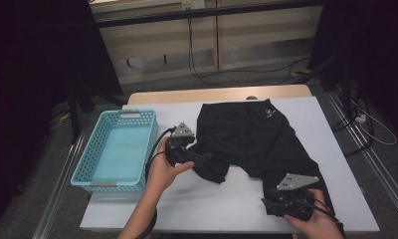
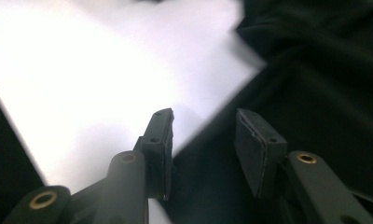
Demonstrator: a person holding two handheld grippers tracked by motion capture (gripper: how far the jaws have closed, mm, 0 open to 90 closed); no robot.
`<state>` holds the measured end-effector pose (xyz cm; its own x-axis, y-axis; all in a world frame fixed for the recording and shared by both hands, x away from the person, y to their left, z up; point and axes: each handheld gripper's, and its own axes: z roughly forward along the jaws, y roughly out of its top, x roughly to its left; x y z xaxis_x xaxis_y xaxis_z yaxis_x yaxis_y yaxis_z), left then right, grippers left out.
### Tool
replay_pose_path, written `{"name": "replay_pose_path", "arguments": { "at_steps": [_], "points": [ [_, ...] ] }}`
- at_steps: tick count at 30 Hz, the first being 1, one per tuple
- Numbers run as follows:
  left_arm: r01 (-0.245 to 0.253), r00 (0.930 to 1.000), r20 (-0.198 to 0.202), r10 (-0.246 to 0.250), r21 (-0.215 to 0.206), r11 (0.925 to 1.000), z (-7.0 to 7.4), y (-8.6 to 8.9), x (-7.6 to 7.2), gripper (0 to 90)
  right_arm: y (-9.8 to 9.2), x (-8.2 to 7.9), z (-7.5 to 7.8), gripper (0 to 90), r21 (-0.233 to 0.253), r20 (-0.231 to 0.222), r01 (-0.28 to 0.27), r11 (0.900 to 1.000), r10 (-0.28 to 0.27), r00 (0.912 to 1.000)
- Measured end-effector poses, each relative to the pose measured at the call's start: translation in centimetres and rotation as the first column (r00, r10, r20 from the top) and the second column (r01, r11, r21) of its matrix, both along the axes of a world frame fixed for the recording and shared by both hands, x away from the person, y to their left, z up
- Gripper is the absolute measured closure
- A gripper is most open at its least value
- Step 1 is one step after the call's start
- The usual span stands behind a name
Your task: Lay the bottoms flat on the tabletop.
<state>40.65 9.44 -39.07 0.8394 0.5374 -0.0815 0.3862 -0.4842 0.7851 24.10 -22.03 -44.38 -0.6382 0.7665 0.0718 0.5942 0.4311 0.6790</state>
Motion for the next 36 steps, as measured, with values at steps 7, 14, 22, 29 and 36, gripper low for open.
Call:
{"name": "replay_pose_path", "arguments": {
  "at_steps": [7, 14, 22, 29, 36],
  "points": [
    [-0.009, 0.9999, 0.005, 0.009, -0.006, 0.9999, 0.1, 0.3, 0.0, 11.9, 0.9, -0.5, -0.2, 89.0, -0.063, 0.005, -0.051, 0.997, 0.051, 0.9987],
    [-0.001, 1.0, 0.003, 0.001, 0.0, 1.0, 0.1, 0.1, 0.0, 11.9, -0.2, -2.0, 0.2, 89.0, -0.04, -0.06, -0.1, 0.994, 0.097, 0.9935],
    [-0.001, 1.0, -0.001, 0.001, -0.001, 1.0, -0.1, 0.0, 0.0, 11.9, -3.7, -1.3, 1.8, 51.1, -0.012, 0.024, 0.052, 0.999, -0.052, 0.9984],
    [-0.004, 1.0, -0.001, 0.004, 0.001, 1.0, -0.1, 0.1, 0.1, 11.9, -9.8, 0.3, 1.4, 52.8, -0.097, 0.076, 0.297, 0.95, -0.291, 0.9538],
    [0.002, 1.0, -0.008, -0.002, 0.004, 1.0, -0.2, 0.0, 0.2, 11.9, -12.9, 0.5, 0.1, 63.4, -0.112, 0.029, 0.387, 0.915, -0.386, 0.922]
  ]
}}
